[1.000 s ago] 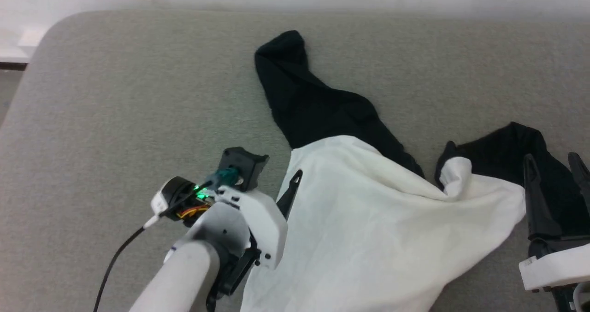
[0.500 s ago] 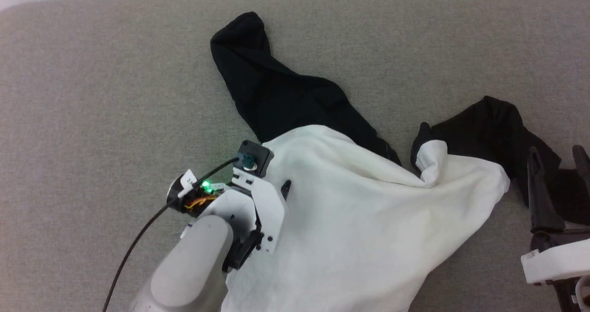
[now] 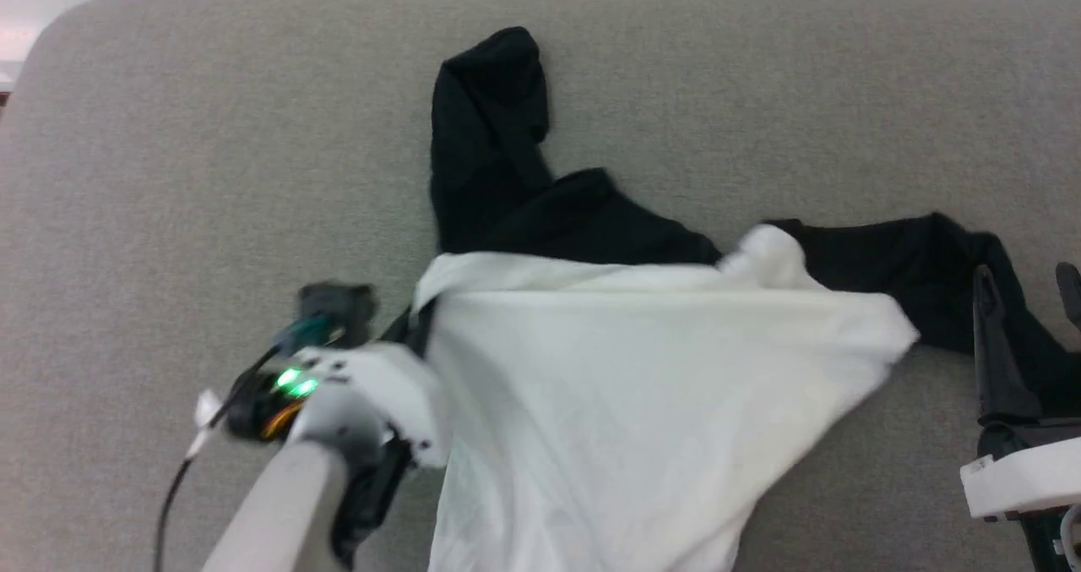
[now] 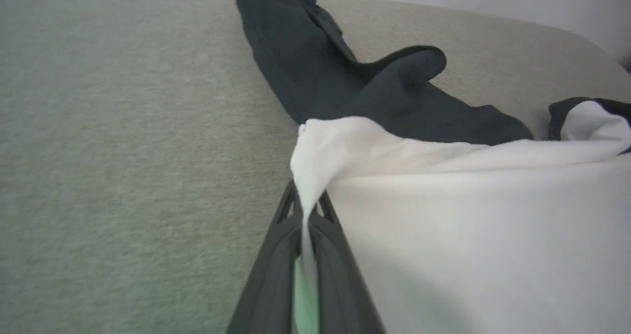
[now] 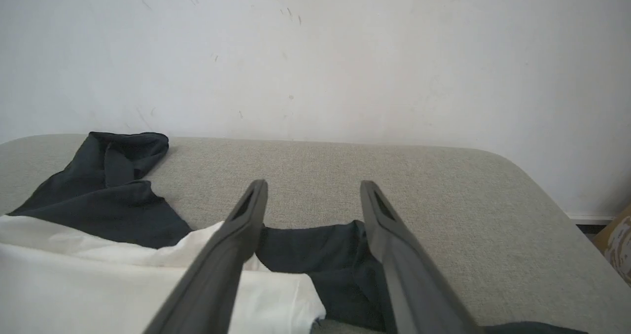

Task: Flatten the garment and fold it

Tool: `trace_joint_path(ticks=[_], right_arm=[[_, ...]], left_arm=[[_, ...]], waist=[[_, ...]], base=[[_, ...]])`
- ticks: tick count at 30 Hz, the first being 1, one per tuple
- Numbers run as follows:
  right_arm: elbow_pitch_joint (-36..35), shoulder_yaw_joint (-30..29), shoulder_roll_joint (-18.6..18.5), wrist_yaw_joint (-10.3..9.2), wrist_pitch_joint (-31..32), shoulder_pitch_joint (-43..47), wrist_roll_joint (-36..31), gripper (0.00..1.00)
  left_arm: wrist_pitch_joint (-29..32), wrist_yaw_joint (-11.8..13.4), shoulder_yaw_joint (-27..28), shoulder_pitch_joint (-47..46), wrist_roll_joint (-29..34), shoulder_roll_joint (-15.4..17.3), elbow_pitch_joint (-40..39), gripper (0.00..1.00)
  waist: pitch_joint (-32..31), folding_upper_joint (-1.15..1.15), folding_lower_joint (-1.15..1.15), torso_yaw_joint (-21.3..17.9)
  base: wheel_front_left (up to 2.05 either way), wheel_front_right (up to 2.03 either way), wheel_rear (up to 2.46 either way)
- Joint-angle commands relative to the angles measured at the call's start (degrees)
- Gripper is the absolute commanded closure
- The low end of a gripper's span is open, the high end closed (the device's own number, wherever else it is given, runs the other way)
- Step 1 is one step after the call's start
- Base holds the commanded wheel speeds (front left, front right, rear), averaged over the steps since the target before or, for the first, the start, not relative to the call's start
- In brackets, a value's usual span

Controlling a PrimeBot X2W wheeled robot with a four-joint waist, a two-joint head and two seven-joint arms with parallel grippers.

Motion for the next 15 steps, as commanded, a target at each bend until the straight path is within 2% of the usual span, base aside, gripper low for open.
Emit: trace_joint_path(ticks=[1,5,8,9,10,11,15], right_arm=[[-0.4,-0.1,0.0,-0.06,0.2,0.2,-0.1,0.0],[-0.5,0.2,0.1,-0.06,0.5,0.4,-0.1,0.0],[-0.6,0.3,0.1,-0.06,0.9,0.4,-0.3,0.0],[-0.6,0.5,0.1,-0.06,1.0,0.3,-0.3,0.0],[-0.7,0.6,0.1,-0.06,1.2,0.3,-0.4,0.0],[-0.7,0.7,0.0,-0.06,1.3,0.2,-0.4,0.0],[-0.7,1.4,-0.1,-0.06,1.8,-0.1,-0.4,0.0]], left_arm=[[-0.9,2.7,2.9,5.2,-1.1,2.1,-3.7,1.0],[-1.9,7.0,7.4,15.1,-3.0,3.6,-9.8,1.0],[-1.3,7.5,6.9,20.2,-4.4,2.8,-11.7,1.0],[-1.4,7.5,6.4,21.1,-4.7,2.3,-11.9,0.84],[-1.8,7.4,6.0,21.6,-4.9,1.7,-12.1,0.51],[-2.4,7.2,5.5,21.8,-5.2,0.8,-12.3,0.0],[-5.1,6.5,4.7,20.6,-5.1,-0.8,-15.0,0.0]], waist=[[-0.7,-0.01,0.0,1.6],[-0.7,-0.01,0.0,2.9],[-0.7,-0.01,0.0,3.7],[-0.7,-0.01,0.0,3.8],[-0.7,-0.01,0.0,3.9],[-0.7,-0.01,0.0,4.0],[-1.1,-0.01,0.0,3.5]], base=[[0.0,0.0,0.0],[0.0,0.0,0.0],[0.0,0.0,0.0],[0.0,0.0,0.0],[0.0,0.0,0.0],[0.0,0.0,0.0],[0.0,0.0,0.0]])
